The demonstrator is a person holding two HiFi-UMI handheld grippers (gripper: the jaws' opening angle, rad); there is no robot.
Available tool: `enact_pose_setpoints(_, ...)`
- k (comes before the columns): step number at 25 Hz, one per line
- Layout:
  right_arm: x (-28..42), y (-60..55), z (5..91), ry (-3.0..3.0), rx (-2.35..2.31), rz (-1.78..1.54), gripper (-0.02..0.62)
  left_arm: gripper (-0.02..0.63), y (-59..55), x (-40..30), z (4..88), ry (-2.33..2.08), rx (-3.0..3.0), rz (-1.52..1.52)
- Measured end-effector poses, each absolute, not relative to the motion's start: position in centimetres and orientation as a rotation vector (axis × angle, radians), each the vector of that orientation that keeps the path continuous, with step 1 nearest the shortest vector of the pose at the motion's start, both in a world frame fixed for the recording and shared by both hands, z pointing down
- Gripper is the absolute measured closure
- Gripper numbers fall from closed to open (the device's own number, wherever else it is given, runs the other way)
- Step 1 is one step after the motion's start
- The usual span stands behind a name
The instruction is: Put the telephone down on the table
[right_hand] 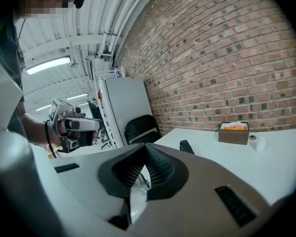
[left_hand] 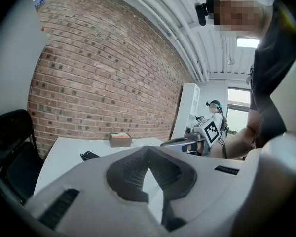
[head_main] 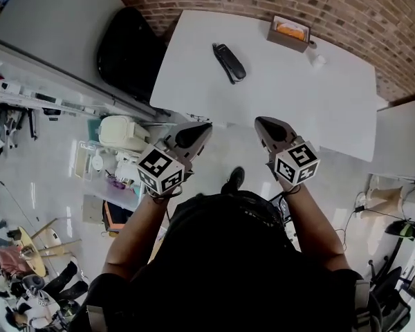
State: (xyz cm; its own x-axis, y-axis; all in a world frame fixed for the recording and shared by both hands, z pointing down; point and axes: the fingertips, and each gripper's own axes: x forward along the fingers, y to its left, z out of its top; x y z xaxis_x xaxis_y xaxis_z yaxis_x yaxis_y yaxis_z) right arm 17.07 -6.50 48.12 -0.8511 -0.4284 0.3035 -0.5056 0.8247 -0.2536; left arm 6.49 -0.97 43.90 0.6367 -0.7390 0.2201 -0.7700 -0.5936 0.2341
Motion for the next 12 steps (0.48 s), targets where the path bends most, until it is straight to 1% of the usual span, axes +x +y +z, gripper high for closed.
enact_pose_setpoints(5, 16.2, -1.2, 46.9, -2.781, 0.76, 0.458, 0.58, 0.598, 3.9, 5.9, 43.4, -1.185, 2.589, 0.119)
enact_pose_setpoints(12, 13.7, 8.4, 45.5, -2.776, 0.815, 0.411, 0.58, 0.598, 13.4, 3.5, 42.7, -1.142, 2.625, 0.09)
